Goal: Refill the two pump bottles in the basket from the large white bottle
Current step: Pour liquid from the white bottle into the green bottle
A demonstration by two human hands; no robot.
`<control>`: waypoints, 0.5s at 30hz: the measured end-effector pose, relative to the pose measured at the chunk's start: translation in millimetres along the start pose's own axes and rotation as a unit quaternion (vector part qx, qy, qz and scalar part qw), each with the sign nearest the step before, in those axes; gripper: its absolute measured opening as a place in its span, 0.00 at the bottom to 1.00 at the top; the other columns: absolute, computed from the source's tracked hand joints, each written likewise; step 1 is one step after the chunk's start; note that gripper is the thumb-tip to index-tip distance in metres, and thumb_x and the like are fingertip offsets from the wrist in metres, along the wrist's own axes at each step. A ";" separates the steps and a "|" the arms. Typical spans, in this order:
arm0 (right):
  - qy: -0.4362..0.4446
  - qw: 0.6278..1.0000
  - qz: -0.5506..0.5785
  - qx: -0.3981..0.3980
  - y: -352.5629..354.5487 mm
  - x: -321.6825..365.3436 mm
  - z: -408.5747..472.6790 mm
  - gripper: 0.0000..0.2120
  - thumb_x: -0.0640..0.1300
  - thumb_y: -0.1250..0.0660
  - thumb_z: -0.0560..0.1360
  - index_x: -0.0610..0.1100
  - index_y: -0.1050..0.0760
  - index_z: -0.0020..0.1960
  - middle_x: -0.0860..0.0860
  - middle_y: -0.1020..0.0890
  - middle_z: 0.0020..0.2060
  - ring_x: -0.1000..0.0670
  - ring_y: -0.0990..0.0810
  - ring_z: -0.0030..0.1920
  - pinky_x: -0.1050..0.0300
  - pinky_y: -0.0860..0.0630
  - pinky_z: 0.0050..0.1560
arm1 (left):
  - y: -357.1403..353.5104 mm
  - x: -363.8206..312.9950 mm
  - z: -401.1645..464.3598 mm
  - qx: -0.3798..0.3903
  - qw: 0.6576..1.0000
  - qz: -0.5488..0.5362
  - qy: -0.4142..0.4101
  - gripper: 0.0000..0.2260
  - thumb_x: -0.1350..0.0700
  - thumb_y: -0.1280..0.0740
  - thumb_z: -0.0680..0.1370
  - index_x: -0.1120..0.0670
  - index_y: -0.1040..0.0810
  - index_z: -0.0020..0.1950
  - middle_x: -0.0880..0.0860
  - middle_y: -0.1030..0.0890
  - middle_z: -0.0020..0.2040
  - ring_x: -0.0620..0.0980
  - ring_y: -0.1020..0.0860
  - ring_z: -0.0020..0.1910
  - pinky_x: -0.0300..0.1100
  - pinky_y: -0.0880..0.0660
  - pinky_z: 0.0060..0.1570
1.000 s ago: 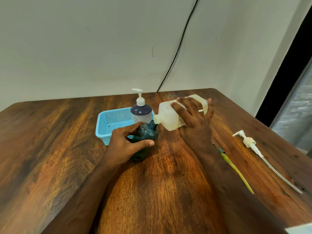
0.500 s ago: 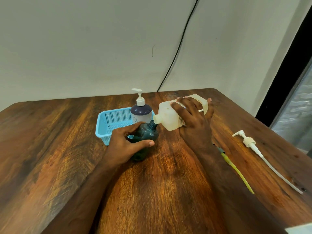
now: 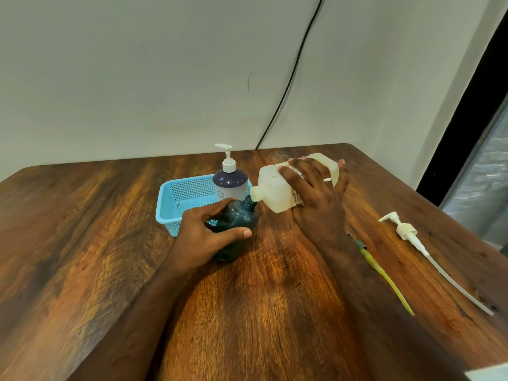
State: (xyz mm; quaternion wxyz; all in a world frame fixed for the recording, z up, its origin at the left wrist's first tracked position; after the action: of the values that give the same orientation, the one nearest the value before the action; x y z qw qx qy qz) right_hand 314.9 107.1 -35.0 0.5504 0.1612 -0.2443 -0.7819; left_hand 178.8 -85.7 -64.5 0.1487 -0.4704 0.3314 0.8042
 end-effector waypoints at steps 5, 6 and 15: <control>-0.003 1.000 0.000 0.001 -0.3 -0.3 0.1 0.32 0.46 0.24 0.69 0.53 0.30 0.70 0.48 0.25 0.69 0.43 0.32 0.73 0.34 0.60 0.75 | 0.5 0.1 -0.6 -0.003 1.000 0.003 0.002 0.35 0.36 0.20 0.61 0.43 0.21 0.66 0.38 0.18 0.58 0.34 0.22 0.58 0.41 0.22 0.58; -0.002 1.000 -0.002 0.000 0.1 0.0 0.2 0.32 0.46 0.24 0.69 0.54 0.30 0.70 0.48 0.25 0.69 0.43 0.32 0.73 0.34 0.60 0.75 | 0.7 0.1 -0.7 -0.003 1.000 0.004 0.001 0.35 0.36 0.20 0.61 0.43 0.21 0.66 0.38 0.18 0.58 0.34 0.22 0.58 0.40 0.22 0.58; 0.000 1.000 0.006 0.001 1.3 0.5 0.6 0.32 0.47 0.24 0.69 0.54 0.31 0.70 0.48 0.26 0.69 0.42 0.32 0.73 0.34 0.60 0.75 | -0.8 -0.6 -1.2 -0.004 1.000 -0.012 0.003 0.31 0.44 0.20 0.64 0.45 0.20 0.66 0.41 0.17 0.59 0.39 0.22 0.60 0.40 0.23 0.58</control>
State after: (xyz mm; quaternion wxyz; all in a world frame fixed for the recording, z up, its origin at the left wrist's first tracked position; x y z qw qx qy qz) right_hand 315.4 106.3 -33.8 0.5546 0.1601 -0.2462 -0.7785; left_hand 180.3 -85.9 -64.7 0.1550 -0.4772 0.3229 0.8025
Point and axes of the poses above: each hand's wrist, its own z-axis towards the middle knuckle, its own y-axis out of the back of the hand, x = y × z, the point moved 3 cm from there along z, towards the middle knuckle
